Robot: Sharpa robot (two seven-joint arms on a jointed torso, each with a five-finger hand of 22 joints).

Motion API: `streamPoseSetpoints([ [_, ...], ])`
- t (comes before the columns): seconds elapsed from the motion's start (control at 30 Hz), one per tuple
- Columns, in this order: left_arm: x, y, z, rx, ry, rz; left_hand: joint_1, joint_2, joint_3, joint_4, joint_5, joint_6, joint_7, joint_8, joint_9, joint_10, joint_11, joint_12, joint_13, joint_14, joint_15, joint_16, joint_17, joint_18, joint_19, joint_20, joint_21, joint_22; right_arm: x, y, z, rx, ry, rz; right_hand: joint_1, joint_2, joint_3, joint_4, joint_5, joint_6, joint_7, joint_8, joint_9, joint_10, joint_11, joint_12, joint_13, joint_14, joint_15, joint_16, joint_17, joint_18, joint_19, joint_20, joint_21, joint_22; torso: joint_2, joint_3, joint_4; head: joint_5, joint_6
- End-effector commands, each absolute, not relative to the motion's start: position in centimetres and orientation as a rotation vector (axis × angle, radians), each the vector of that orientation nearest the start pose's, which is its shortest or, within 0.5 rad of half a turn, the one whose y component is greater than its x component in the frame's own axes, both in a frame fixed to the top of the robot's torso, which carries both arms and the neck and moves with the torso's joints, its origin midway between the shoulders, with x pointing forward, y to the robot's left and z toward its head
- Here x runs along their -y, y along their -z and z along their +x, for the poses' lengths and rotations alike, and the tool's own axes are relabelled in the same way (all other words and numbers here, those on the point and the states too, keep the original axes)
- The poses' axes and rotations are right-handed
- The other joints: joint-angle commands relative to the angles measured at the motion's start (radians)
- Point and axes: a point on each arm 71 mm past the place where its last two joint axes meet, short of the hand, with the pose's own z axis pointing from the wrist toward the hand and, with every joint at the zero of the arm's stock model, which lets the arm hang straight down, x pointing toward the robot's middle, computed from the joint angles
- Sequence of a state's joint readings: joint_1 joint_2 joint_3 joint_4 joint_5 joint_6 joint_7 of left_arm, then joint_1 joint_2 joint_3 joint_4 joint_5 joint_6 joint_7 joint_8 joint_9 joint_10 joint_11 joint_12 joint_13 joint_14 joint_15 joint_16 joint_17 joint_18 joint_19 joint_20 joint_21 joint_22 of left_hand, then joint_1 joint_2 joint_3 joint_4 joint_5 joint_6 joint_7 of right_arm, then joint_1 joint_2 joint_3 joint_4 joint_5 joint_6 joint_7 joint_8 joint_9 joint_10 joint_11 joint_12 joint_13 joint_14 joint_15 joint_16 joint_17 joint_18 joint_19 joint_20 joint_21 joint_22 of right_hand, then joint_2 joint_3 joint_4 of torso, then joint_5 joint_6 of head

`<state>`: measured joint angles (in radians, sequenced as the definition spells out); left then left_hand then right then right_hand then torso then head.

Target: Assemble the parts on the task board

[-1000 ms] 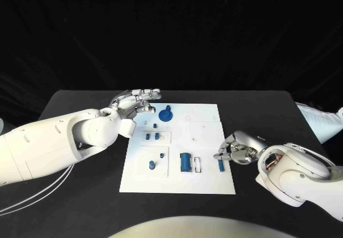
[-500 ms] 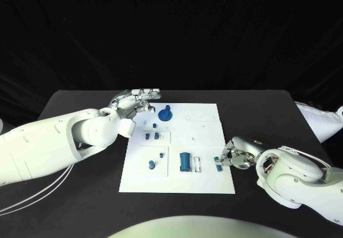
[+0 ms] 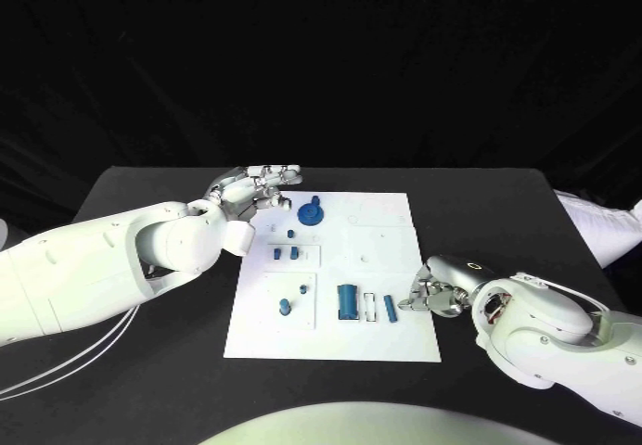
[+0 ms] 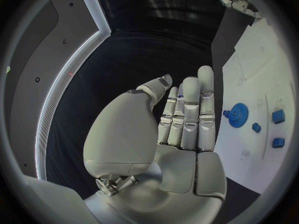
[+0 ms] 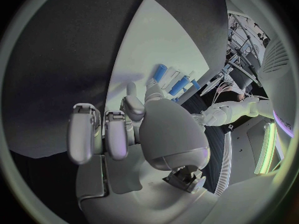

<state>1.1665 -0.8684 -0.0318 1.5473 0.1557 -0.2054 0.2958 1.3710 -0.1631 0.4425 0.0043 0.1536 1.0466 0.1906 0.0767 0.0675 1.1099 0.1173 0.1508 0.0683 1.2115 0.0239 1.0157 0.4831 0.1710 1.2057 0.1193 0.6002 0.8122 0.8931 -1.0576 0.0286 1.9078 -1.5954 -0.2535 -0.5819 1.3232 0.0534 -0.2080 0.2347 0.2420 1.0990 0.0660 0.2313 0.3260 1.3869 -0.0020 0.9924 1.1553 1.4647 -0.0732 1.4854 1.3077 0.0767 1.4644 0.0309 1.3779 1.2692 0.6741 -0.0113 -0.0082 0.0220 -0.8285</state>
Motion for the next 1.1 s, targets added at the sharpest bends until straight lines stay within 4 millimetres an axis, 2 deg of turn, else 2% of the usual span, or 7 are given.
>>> streamPoseSetpoints([
  [0.03, -20.8, 19.7, 47.7, -1.523, 1.650, -1.352, 0.000, 0.012, -0.006, -0.001, 0.003, -0.006, -0.001, 0.005, 0.000, -0.010, -0.001, 0.002, 0.000, -0.007, 0.002, 0.003, -0.001, 0.012, -0.002, 0.004, -0.003, -0.002, 21.1, 26.4, 35.9, -2.020, -0.344, -0.033, 0.001, -0.014, -0.007, -0.002, -0.008, 0.008, 0.000, -0.007, -0.002, 0.003, -0.010, 0.001, 0.005, 0.078, -0.006, 0.000, 0.120, -0.011, -0.002, -0.005, -0.001, 0.001, 0.000, -0.0001, 0.0010, 0.000, -0.001],
  [0.2, -20.9, 19.7, 47.7, -1.524, 1.649, -1.353, 0.000, 0.012, -0.006, -0.001, 0.003, -0.006, -0.001, 0.005, 0.000, -0.010, -0.001, 0.002, 0.000, -0.007, 0.002, 0.003, -0.001, 0.012, -0.002, 0.004, -0.003, -0.002, 20.8, 26.4, 35.8, -2.007, -0.358, -0.028, 0.001, -0.015, -0.008, -0.001, -0.009, 0.009, 0.000, -0.007, -0.002, 0.004, -0.010, 0.005, 0.007, 0.078, -0.006, 0.001, 0.121, -0.011, -0.002, -0.005, -0.001, 0.001, 0.000, -0.0003, 0.0000, 0.003, -0.002],
  [0.43, -20.9, 19.7, 47.7, -1.525, 1.649, -1.353, 0.000, 0.012, -0.006, -0.001, 0.003, -0.006, -0.001, 0.005, 0.000, -0.010, -0.001, 0.002, 0.000, -0.007, 0.002, 0.003, -0.001, 0.012, -0.002, 0.004, -0.003, -0.002, 20.2, 25.9, 35.6, -1.968, -0.396, -0.001, -0.014, -0.016, -0.022, 0.015, 0.002, 0.016, -0.002, -0.010, 0.002, 0.008, -0.012, 0.008, 0.011, 0.079, -0.008, 0.002, 0.123, -0.012, -0.001, -0.006, 0.000, 0.003, 0.000, 0.0014, -0.0003, 0.005, -0.003],
  [0.83, -20.9, 19.8, 47.7, -1.529, 1.651, -1.353, 0.000, 0.012, -0.006, -0.001, 0.003, -0.006, -0.001, 0.005, 0.000, -0.010, -0.001, 0.002, 0.000, -0.007, 0.002, 0.003, -0.001, 0.012, -0.002, 0.004, -0.003, -0.002, 18.9, 25.6, 35.3, -1.958, -0.441, 0.001, -0.023, -0.019, -0.032, 0.029, 0.004, 0.022, -0.004, -0.011, 0.005, 0.011, -0.013, 0.012, 0.015, 0.080, -0.008, 0.003, 0.126, -0.012, 0.001, -0.007, 0.002, 0.006, 0.000, 0.0001, -0.0007, 0.003, -0.002],
  [1.1, -20.8, 19.8, 47.7, -1.531, 1.652, -1.353, 0.000, 0.012, -0.006, -0.001, 0.003, -0.006, -0.001, 0.005, 0.000, -0.010, -0.001, 0.002, 0.000, -0.007, 0.002, 0.003, -0.001, 0.012, -0.002, 0.004, -0.003, -0.002, 18.4, 25.9, 35.4, -1.976, -0.437, -0.020, -0.017, -0.013, -0.032, 0.032, 0.003, 0.035, -0.009, -0.007, 0.011, 0.020, -0.017, 0.033, 0.031, 0.080, -0.011, 0.005, 0.129, -0.013, 0.003, -0.009, 0.006, 0.012, 0.000, -0.0007, 0.0016, 0.002, -0.004],
])
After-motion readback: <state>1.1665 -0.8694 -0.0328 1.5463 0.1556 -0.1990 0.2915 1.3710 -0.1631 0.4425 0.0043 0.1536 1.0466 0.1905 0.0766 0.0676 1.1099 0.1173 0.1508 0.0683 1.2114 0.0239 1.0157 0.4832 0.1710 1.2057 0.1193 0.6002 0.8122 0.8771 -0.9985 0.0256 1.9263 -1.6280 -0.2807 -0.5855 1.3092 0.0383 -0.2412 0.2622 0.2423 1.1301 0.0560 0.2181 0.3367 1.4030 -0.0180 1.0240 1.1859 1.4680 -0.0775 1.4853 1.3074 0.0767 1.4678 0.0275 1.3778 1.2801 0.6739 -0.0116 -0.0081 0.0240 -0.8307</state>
